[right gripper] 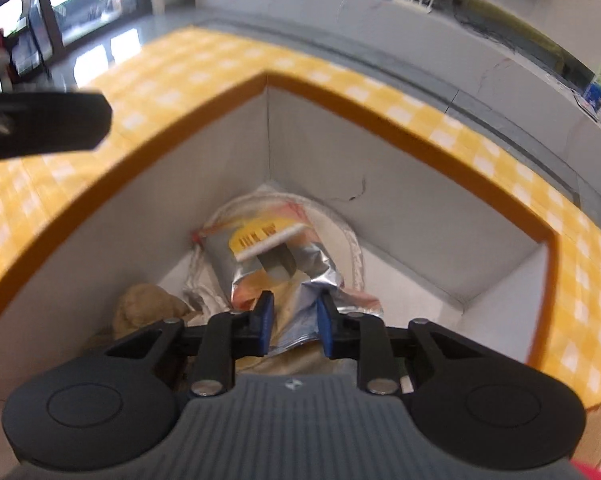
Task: Organize soft objects
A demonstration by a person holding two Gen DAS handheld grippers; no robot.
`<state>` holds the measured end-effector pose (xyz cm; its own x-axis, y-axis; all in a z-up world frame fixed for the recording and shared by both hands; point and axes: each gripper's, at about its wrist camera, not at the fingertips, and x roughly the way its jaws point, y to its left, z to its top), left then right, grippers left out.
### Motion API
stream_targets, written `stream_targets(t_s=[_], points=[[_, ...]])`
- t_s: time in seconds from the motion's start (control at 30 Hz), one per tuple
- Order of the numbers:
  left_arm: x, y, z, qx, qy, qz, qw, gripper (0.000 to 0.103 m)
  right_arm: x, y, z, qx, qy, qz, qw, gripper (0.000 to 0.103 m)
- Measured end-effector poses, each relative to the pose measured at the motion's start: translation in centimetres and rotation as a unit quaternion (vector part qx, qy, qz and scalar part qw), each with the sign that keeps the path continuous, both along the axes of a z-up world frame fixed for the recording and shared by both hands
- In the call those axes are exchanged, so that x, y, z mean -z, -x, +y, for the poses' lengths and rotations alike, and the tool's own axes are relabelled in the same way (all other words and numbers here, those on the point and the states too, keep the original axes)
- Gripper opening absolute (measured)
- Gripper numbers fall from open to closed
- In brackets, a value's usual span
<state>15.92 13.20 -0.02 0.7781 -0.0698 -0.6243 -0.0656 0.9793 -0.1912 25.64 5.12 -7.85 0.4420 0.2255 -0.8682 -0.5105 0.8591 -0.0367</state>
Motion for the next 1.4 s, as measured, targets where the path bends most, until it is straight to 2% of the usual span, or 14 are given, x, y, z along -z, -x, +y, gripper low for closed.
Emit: stream_targets(t_s=[0.07, 0.17, 0.3, 0.43, 0.5, 0.57, 0.7, 0.77, 0.8, 0.87, 0.93, 1.07, 1.23, 1.4], points=[[-0.1, 0.1, 0.3, -0.007, 0.002, -0.001, 1.0000, 0.073, 1.0, -0.7, 1.3, -0.007, 0.022, 0.004, 1.000, 0.023], [-0.2, 0.2, 0.9, -0.016, 0.004, -0.002, 0.9999, 0.073, 1.7, -1.9, 2.3, 0.000, 0.038, 0.001, 0.999, 0.022], [-0.3, 0.2, 1.7, -0.026, 0.026, 0.002, 0.9993, 0.073, 2.0, -3.3, 1.9, 0.029, 0.018, 0.008, 0.999, 0.022], [-0.7, 0.4, 1.7, -0.027, 0.030, -0.001, 0.9992, 0.073, 1.9, -2.7, 0.9, 0.042, -0.007, -0.009, 0.999, 0.022], [-1.3, 0.9, 1.5, -0.021, 0.032, -0.010, 0.9992, 0.073, 1.3, -2.2, -0.3, 0.065, -0.038, -0.004, 0.997, 0.023], [-2.2, 1.4, 1.1, -0.013, 0.034, -0.026, 0.9990, 0.074, -0.1, -1.5, -2.3, 0.090, -0.101, -0.015, 0.991, 0.029], [-4.0, 2.7, -0.3, 0.003, 0.028, -0.055, 0.9981, 0.076, -4.8, 1.4, -5.7, 0.103, -0.190, -0.085, 0.973, 0.032], [-4.9, 3.4, -1.2, 0.010, 0.026, -0.067, 0.9974, 0.076, -7.6, 3.2, -7.3, 0.093, -0.201, -0.128, 0.967, 0.042], [-5.2, 3.8, -1.7, 0.015, 0.027, -0.070, 0.9971, 0.077, -8.9, 4.0, -8.1, 0.088, -0.200, -0.141, 0.966, 0.050], [-5.9, 4.4, -2.9, 0.034, 0.030, -0.073, 0.9963, 0.079, -11.2, 5.8, -10.2, 0.093, -0.190, -0.162, 0.964, 0.052], [-6.4, 4.8, -4.6, 0.060, 0.025, -0.068, 0.9956, 0.079, -13.3, 7.6, -12.8, 0.110, -0.173, -0.187, 0.961, 0.062], [-7.3, 4.8, -8.9, 0.098, 0.011, -0.068, 0.9927, 0.081, -15.9, 11.2, -18.9, 0.151, -0.132, -0.260, 0.945, 0.070], [-7.9, 3.7, -14.9, 0.146, 0.016, -0.057, 0.9876, 0.082, -15.3, 15.0, -27.1, 0.234, -0.090, -0.294, 0.922, 0.081], [-7.4, 2.1, -20.8, 0.215, 0.008, -0.029, 0.9760, 0.084, -12.6, 16.7, -35.3, 0.348, -0.080, -0.264, 0.896, 0.082]])
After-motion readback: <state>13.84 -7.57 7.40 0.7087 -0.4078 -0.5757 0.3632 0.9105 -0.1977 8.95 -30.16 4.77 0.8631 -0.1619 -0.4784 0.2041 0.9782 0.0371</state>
